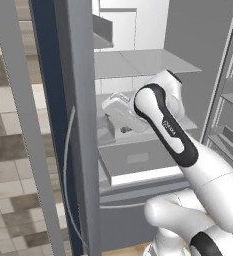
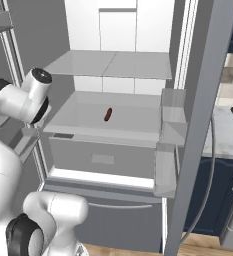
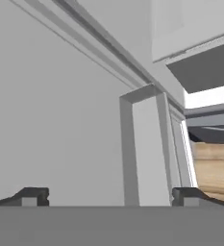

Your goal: Move the hot dog bun to the plate on the dining table and place the condiment next to that plate. Then navigate to the fridge and take the sausage and place it on the plate as well.

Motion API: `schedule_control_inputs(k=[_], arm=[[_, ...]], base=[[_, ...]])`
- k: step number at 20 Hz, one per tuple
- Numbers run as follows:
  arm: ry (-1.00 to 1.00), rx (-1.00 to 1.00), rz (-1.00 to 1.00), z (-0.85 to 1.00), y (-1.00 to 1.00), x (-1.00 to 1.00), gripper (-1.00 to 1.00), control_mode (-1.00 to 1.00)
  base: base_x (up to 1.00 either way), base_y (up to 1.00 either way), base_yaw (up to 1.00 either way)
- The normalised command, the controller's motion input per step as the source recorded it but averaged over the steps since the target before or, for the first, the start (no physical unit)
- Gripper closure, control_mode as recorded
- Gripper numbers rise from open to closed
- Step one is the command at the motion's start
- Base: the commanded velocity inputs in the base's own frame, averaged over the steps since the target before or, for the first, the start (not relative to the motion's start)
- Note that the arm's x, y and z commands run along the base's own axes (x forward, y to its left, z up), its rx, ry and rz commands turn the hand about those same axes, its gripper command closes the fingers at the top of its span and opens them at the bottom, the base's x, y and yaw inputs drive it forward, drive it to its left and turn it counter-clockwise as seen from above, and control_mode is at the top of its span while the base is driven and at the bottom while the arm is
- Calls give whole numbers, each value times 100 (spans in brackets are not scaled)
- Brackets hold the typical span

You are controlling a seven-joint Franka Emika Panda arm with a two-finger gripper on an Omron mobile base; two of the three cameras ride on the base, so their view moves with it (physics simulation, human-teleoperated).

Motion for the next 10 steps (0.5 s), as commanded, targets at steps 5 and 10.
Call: schedule_control_inputs(k=[5, 10], arm=[[-8, -1, 1, -12, 28, -71, -100, -100], [-23, -27, -34, 7, -85, 5, -100, -100]], base=[[0, 0, 0], [0, 0, 0]])
